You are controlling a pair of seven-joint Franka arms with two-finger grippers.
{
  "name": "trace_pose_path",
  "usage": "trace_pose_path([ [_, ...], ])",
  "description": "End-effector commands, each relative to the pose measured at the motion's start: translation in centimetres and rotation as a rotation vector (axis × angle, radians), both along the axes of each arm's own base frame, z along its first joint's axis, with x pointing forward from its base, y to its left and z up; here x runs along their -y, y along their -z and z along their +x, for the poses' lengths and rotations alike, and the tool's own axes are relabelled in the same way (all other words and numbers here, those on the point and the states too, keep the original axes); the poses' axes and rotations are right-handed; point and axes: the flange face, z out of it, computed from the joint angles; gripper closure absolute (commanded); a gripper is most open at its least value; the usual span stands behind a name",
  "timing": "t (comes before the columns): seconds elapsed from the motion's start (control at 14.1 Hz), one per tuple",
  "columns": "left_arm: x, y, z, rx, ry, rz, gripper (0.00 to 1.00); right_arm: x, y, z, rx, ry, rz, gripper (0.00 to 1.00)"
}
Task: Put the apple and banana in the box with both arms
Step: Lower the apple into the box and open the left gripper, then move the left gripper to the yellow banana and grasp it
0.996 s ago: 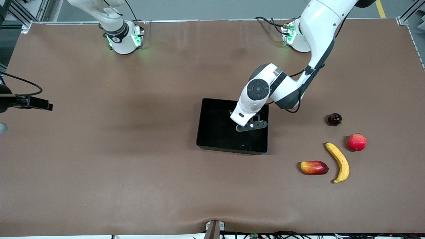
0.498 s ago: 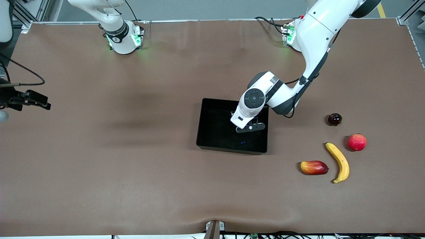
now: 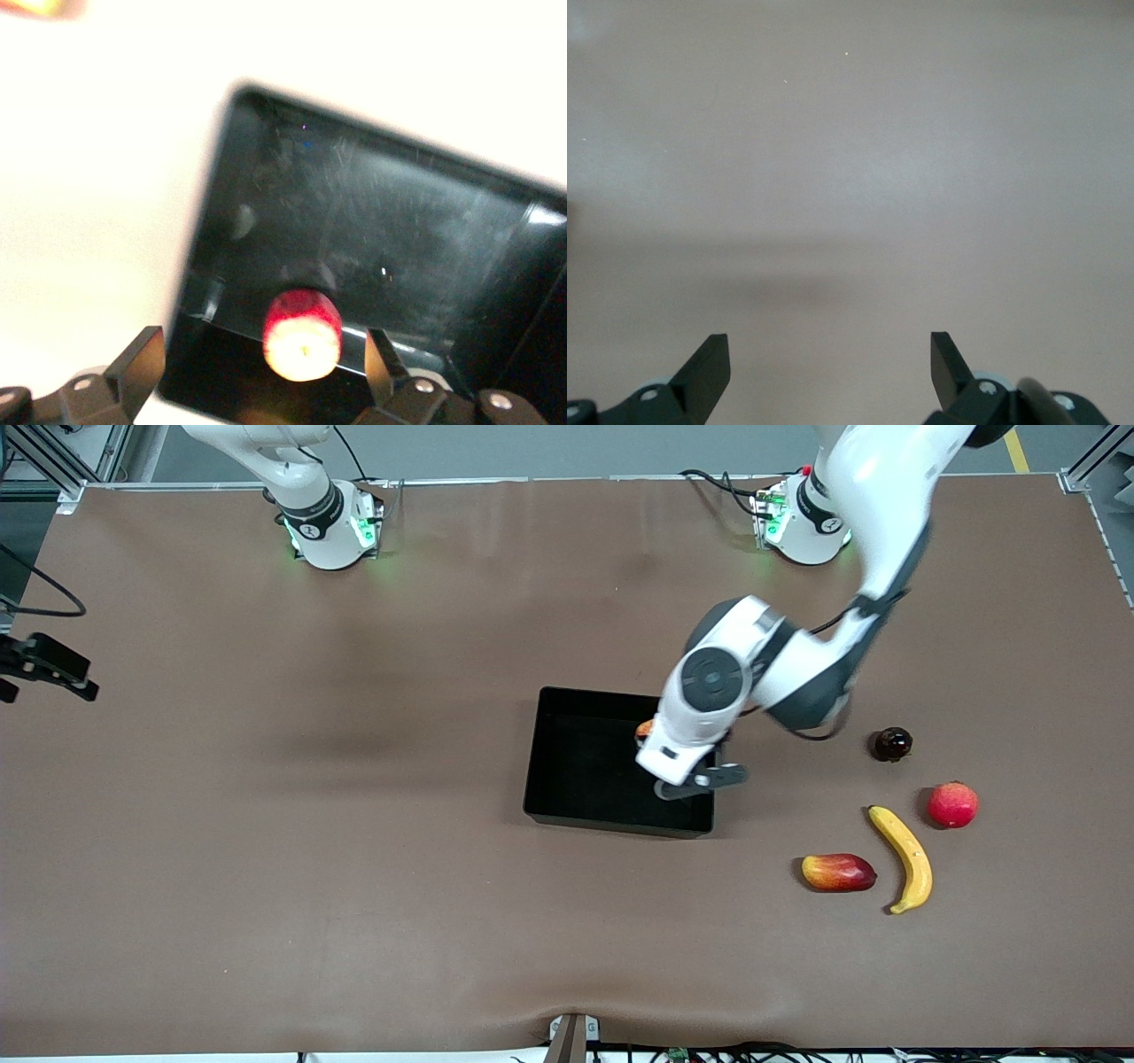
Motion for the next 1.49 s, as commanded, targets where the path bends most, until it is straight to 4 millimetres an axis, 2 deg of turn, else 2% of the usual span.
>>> trace_pose_path([
  [0.0, -8.4, -1.5, 4.8, 0.009, 0.023, 0.012, 0.00, 0.2, -1.2, -0.4, -0.008, -0.001, -0.006, 0.00],
  [0.14, -14.8, -0.5, 7.4, 0.039, 0.093, 0.071, 0.00, 0.3, -1.2, -0.8, -0.038, 0.003, 0.000, 0.00],
  [0.21, -17.3, 0.4, 8.3, 0.038, 0.108, 0.085, 0.00, 0.2, -0.9, -0.9, -0.062, 0.014, 0.006, 0.00],
  [0.36, -23.9, 3.0, 10.5, 0.058, 0.088, 0.080, 0.00, 0.1, -0.9, -1.0, -0.066, 0.039, 0.010, 0.00],
  [0.5, -28.8, 5.9, 11.8, 0.072, 0.088, 0.051, 0.00, 0.0, -1.1, -1.1, -0.069, 0.040, 0.010, 0.00],
  [0.57, -30.6, 7.2, 12.2, 0.075, 0.076, 0.042, 0.00, -0.1, -1.1, -1.3, -0.081, 0.039, 0.012, 0.00],
  [0.78, -32.4, 9.3, 12.5, 0.082, 0.056, 0.037, 0.02, -0.4, -1.8, -1.3, -0.080, 0.031, 0.013, 0.00],
  [1.0, -34.5, 11.9, 12.4, 0.073, 0.057, 0.079, 0.06, -0.9, -1.7, -1.5, -0.104, 0.026, 0.015, 0.00],
  [1.14, -35.8, 13.4, 12.7, 0.094, 0.080, 0.119, 0.10, -0.5, -1.6, -1.6, -0.110, 0.034, 0.017, 0.00],
  [1.35, -36.6, 14.0, 12.6, 0.099, 0.104, 0.131, 0.14, -0.4, -1.6, -1.7, -0.111, 0.035, 0.024, 0.00],
  [1.42, -37.7, 14.7, 12.7, 0.105, 0.141, 0.156, 0.14, -0.4, -1.5, -1.6, -0.111, 0.035, 0.024, 0.00],
])
